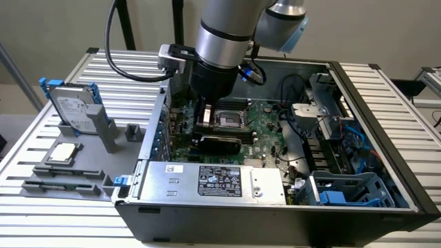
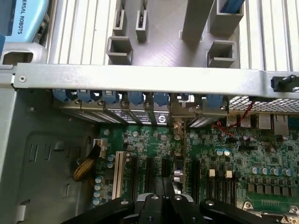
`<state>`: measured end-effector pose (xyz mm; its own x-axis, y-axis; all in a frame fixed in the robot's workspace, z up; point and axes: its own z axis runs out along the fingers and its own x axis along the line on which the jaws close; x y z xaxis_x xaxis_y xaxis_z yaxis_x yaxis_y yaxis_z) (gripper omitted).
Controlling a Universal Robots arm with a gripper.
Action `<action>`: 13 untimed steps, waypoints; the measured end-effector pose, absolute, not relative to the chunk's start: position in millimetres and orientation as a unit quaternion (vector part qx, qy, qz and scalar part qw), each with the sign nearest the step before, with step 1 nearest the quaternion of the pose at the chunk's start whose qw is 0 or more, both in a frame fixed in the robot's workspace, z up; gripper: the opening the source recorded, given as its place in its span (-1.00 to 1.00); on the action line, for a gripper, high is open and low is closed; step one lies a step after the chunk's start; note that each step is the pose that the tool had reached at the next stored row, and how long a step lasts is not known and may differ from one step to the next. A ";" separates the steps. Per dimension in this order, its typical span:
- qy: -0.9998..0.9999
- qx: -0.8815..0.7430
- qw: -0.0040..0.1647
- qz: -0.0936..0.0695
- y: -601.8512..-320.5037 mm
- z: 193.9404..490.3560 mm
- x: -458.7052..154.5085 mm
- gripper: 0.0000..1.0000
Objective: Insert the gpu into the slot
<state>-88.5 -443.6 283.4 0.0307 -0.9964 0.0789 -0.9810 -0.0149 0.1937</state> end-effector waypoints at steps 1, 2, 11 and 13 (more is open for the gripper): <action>-0.694 0.711 0.101 -0.043 -443.6 283.4 -89.2 -0.79; -0.693 0.711 0.106 -0.047 -443.6 283.4 -89.9 -0.79; -0.687 0.710 0.129 -0.083 -443.6 283.4 -96.9 -0.79; -0.687 0.710 0.128 -0.089 -443.6 283.4 -98.2 -0.79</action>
<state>-98.2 -443.6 283.4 0.0416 -0.9979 0.0494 -0.9523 -0.0246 0.3041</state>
